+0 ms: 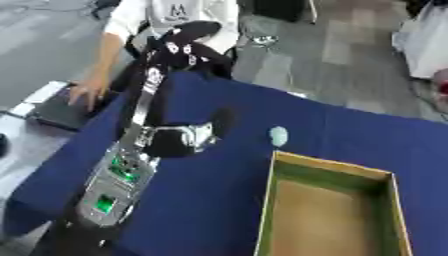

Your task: Pick up objects on the table and place them in the box.

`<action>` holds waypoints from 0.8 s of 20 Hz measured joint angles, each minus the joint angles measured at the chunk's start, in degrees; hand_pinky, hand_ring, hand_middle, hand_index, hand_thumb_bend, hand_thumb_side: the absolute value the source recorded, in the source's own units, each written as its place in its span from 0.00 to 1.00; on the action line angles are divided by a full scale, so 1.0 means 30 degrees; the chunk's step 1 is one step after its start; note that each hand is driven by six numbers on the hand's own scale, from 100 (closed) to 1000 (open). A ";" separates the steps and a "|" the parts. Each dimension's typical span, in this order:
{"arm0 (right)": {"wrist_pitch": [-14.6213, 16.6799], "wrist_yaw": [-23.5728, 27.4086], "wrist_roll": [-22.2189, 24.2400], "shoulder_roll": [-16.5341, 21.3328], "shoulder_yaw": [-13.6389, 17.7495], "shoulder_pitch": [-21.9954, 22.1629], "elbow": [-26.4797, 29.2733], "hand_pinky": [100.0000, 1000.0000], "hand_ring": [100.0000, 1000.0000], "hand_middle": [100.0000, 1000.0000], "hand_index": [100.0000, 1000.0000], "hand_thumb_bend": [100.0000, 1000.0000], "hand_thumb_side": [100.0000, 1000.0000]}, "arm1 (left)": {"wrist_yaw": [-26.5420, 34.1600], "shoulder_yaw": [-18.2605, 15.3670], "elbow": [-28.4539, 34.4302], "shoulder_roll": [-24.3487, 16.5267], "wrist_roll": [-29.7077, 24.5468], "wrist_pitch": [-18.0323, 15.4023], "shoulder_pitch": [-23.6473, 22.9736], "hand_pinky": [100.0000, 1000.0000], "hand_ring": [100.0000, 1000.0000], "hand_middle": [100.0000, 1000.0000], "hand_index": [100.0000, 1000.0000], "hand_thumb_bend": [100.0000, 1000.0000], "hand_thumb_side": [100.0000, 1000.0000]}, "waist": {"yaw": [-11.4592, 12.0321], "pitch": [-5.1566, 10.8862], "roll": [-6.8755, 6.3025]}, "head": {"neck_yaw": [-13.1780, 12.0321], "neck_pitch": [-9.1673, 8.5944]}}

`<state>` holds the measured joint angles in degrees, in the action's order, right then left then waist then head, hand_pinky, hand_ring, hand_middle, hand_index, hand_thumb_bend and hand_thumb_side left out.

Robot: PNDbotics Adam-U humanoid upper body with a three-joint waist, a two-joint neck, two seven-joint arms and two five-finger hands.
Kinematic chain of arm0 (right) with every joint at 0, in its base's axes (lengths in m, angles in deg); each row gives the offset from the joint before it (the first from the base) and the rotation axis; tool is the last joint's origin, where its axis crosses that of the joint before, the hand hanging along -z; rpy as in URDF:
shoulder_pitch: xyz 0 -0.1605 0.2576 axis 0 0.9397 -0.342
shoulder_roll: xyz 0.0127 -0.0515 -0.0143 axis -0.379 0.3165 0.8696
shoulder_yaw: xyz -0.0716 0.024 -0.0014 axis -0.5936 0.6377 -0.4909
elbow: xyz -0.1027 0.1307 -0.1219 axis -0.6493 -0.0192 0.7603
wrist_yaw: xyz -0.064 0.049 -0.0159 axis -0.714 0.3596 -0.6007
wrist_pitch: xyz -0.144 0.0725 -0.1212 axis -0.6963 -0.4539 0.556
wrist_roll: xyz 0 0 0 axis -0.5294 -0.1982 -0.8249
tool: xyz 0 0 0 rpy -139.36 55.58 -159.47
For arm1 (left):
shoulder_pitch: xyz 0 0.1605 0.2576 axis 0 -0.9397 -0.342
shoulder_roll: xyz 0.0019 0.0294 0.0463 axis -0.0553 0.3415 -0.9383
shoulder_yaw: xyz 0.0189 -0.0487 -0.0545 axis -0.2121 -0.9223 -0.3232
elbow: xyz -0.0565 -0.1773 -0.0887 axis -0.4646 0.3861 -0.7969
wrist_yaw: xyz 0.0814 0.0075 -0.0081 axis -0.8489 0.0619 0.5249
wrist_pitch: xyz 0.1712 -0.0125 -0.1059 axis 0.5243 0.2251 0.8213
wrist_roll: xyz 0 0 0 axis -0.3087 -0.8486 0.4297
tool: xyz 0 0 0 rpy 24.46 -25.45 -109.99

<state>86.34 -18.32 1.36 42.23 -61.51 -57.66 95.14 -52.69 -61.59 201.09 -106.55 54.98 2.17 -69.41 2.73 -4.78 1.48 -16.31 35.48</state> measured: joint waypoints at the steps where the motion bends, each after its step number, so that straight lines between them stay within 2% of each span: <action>1: 0.0201 0.0301 0.0203 0.0011 0.0143 -0.0040 0.0000 0.09 0.22 0.23 0.36 0.00 1.00 | -0.0046 -0.0001 0.0000 0.0000 0.0023 0.0029 -0.0003 0.36 0.54 0.77 0.88 0.77 0.49 | -0.0006 -0.0014 0.0000 | 0.0064 0.0099; 6: 0.0676 0.1055 0.0682 0.0170 0.0805 -0.0229 0.0000 0.09 0.22 0.23 0.35 0.00 1.00 | -0.0169 0.0000 0.0000 0.0000 -0.0132 0.0360 -0.0020 0.36 0.54 0.77 0.88 0.76 0.51 | -0.0063 -0.0014 0.0000 | 0.0473 0.0203; 7: 0.0691 0.1079 0.0696 0.0214 0.0863 -0.0277 0.0000 0.09 0.23 0.23 0.35 0.00 1.00 | -0.0170 0.0001 0.0000 0.0000 -0.0238 0.0484 -0.0025 0.35 0.54 0.77 0.88 0.75 0.55 | -0.0083 -0.0014 0.0000 | 0.0618 0.0269; 9: 0.0704 0.1082 0.0710 0.0282 0.0964 -0.0323 0.0000 0.10 0.23 0.24 0.35 0.00 1.00 | -0.0171 0.0022 0.0000 -0.0001 -0.0650 0.0924 -0.0114 0.34 0.54 0.77 0.89 0.73 0.57 | -0.0257 -0.0014 0.0002 | 0.0867 0.0288; 11: 0.0721 0.1069 0.0727 0.0309 0.1000 -0.0338 0.0000 0.10 0.23 0.25 0.37 0.00 1.00 | -0.0171 0.0025 0.0000 -0.0008 -0.1237 0.1558 -0.0147 0.25 0.52 0.77 0.90 0.71 0.60 | -0.0366 -0.0013 0.0002 | 0.1050 0.0264; 12: 0.0722 0.1055 0.0728 0.0311 0.1000 -0.0383 0.0000 0.10 0.23 0.25 0.36 0.00 1.00 | -0.0172 0.0025 0.0000 -0.0039 -0.1590 0.1951 -0.0144 0.28 0.53 0.76 0.89 0.72 0.58 | -0.0422 -0.0011 0.0002 | 0.1087 0.0239; 13: 0.0723 0.1028 0.0729 0.0315 0.1000 -0.0416 0.0000 0.11 0.23 0.25 0.37 0.00 1.00 | -0.0188 0.0025 0.0000 -0.0126 -0.1957 0.2328 -0.0120 0.14 0.47 0.75 0.90 0.68 0.62 | -0.0437 -0.0008 0.0001 | 0.1091 0.0204; 14: 0.0723 0.0980 0.0729 0.0322 0.1000 -0.0447 0.0000 0.11 0.23 0.25 0.37 0.00 1.00 | -0.0261 0.0026 -0.0009 -0.0350 -0.2369 0.2740 -0.0026 0.14 0.47 0.75 0.90 0.68 0.62 | -0.0472 0.0008 -0.0002 | 0.1088 0.0159; 15: 0.0723 0.0926 0.0729 0.0337 0.0998 -0.0461 0.0000 0.10 0.23 0.24 0.36 0.00 1.00 | -0.0361 0.0036 -0.0066 -0.0662 -0.2833 0.3191 0.0155 0.01 0.41 0.73 0.91 0.65 0.66 | -0.0531 0.0054 -0.0013 | 0.1064 0.0136; 16: 0.0723 0.0913 0.0729 0.0390 0.0998 -0.0460 0.0000 0.10 0.23 0.25 0.36 0.00 1.00 | -0.0494 0.0067 -0.0250 -0.1077 -0.3383 0.3676 0.0438 0.03 0.42 0.74 0.91 0.65 0.66 | -0.0583 0.0127 -0.0055 | 0.1014 0.0116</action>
<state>88.51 -15.58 3.55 43.40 -58.52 -59.04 95.14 -54.17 -61.39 200.34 -109.78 44.83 13.20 -68.10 0.98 -4.40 1.31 -13.27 35.83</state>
